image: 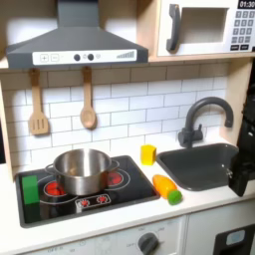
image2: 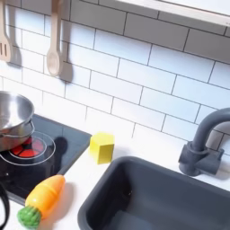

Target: Slide pot right

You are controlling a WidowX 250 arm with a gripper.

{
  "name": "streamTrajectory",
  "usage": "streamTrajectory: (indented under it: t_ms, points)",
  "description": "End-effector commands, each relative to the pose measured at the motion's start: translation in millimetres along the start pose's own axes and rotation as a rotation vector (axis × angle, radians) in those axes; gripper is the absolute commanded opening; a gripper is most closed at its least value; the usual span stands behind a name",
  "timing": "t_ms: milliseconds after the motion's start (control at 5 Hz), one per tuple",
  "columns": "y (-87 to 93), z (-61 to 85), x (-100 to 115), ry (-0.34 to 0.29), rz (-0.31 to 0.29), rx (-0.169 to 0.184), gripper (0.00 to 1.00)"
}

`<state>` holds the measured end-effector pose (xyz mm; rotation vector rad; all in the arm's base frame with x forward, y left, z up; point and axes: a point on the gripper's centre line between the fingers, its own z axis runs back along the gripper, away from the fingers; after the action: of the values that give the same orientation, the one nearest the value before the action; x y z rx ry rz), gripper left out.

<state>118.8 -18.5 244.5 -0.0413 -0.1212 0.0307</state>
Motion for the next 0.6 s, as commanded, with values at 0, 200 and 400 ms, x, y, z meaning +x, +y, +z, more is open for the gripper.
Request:
streamTrajectory:
  t_ms: [0,200,400]
  points:
    - [0.2,0.0,0.0,0.000,0.002,0.000,1.00]
    - [7.5,-0.4,13.3,0.002,0.020,0.007,1.00]
    - [19.9,-4.5,24.8,0.001,0.037,0.027,1.00]
